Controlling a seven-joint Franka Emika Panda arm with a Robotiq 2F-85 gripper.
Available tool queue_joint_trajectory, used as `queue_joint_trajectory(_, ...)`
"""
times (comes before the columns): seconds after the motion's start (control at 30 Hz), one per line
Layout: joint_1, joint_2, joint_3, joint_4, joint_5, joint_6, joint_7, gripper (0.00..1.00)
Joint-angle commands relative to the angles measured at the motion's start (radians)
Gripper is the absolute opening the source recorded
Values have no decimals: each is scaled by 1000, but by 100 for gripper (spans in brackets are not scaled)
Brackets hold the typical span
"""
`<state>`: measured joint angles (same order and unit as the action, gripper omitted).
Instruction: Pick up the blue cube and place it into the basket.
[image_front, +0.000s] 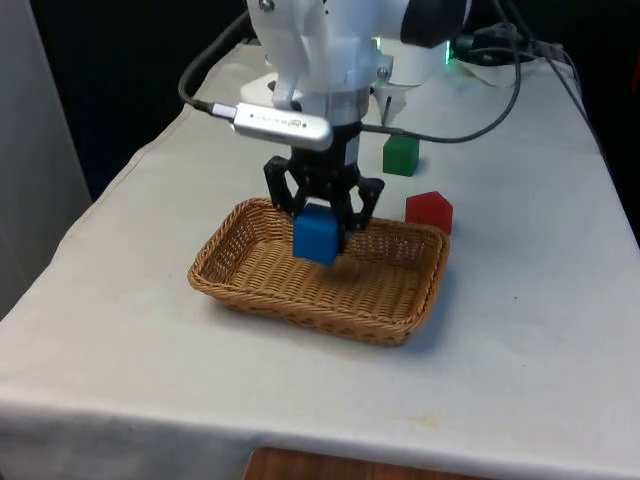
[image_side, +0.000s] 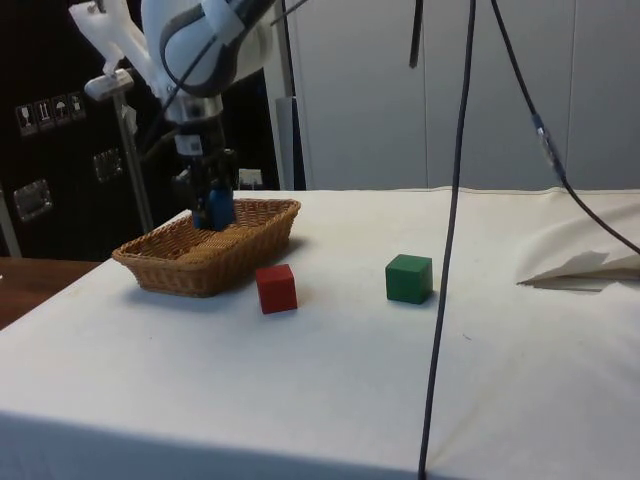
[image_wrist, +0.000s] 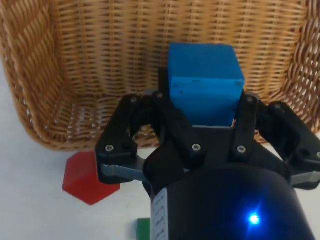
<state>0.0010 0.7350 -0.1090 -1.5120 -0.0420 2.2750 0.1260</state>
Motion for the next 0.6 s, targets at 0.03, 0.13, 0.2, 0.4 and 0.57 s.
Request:
queue_joint_trajectory(0.03, -4, 17, 2, 7, 7, 15, 4, 2)
queue_joint_trajectory(0.13, 0, 21, -2, 3, 1, 19, 7, 2)
queue_joint_trajectory(0.2, -5, 42, 1, 10, 11, 40, 9, 2)
queue_joint_trajectory(0.4, 0, 59, -7, 11, 15, 57, 11, 2)
queue_joint_trajectory(0.57, -5, 90, -5, 31, 27, 71, 11, 2)
